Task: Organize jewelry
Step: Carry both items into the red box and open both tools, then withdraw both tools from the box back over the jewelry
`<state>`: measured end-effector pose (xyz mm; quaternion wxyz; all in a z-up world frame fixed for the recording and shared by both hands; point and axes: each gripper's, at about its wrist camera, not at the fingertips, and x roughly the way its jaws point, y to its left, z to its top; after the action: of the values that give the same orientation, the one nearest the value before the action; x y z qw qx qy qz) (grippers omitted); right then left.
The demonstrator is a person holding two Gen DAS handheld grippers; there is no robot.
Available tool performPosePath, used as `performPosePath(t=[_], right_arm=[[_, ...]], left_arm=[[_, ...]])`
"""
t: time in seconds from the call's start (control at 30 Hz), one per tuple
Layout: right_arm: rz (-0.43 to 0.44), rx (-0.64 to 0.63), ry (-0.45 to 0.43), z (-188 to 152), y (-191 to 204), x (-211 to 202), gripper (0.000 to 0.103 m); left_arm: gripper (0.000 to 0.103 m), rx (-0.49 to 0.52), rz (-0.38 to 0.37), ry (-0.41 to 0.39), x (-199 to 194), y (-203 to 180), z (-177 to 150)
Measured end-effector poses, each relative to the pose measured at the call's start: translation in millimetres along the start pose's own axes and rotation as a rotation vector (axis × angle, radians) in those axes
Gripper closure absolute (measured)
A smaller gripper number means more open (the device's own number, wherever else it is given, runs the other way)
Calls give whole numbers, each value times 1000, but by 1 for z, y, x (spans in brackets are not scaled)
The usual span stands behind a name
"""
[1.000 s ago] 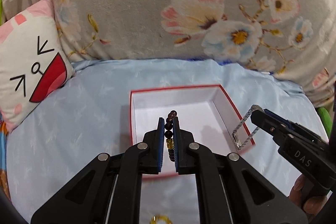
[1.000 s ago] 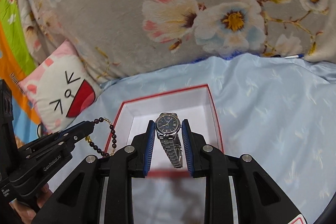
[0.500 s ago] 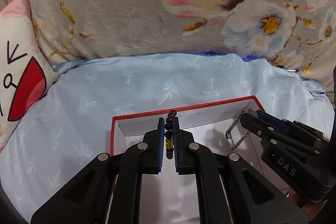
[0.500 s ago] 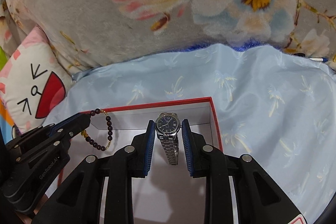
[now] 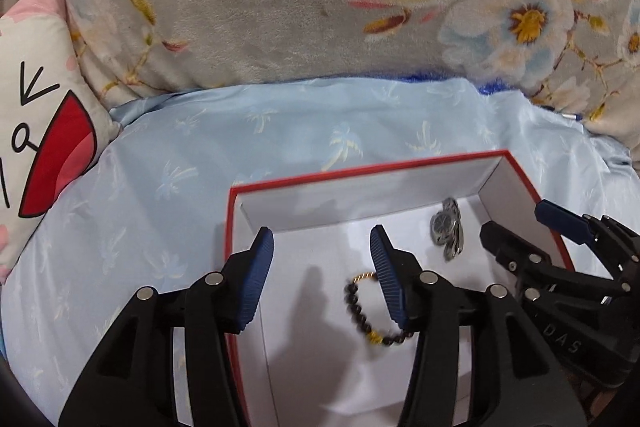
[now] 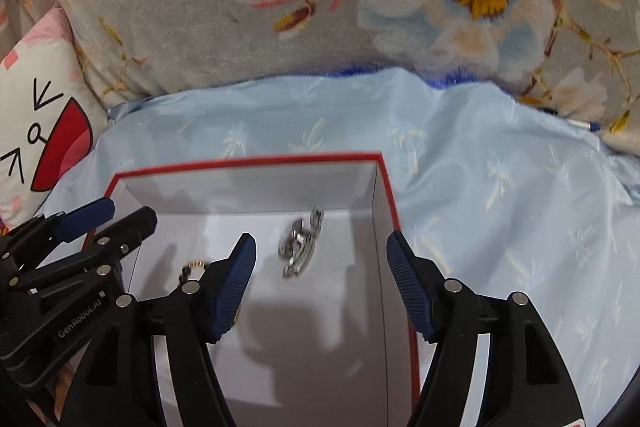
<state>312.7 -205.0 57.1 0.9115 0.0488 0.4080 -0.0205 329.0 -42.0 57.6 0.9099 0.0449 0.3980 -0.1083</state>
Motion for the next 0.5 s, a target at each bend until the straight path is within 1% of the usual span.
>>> performPosePath(t=[0.07,0.2,0.3,0.37,0.43,0.47,0.5], right_arm=[[20,12,8,-5,0,-5,38],[51,14,8,-21,3,-19,38],[91,16,-3,-38,6,-35,38],[87,-6,-5,-50,10,-41,38],[73,-25,14,-62,15,-43,44],[71,-28,24,-68,15,-43,49],[54,-44,15,-73,17,-47,52]], left_arm=[[55,4,15,9,-5,2,-9],[55,30,40,4,-21,1,-28],[56,35,24,3,-32,2,-45],[56,54,31,5,-36,-2,-56],[56,80,59,-6,-41,-8,-64],[56,89,59,-6,-43,-10,-68],[56,96,56,-6,-46,-12,-72]])
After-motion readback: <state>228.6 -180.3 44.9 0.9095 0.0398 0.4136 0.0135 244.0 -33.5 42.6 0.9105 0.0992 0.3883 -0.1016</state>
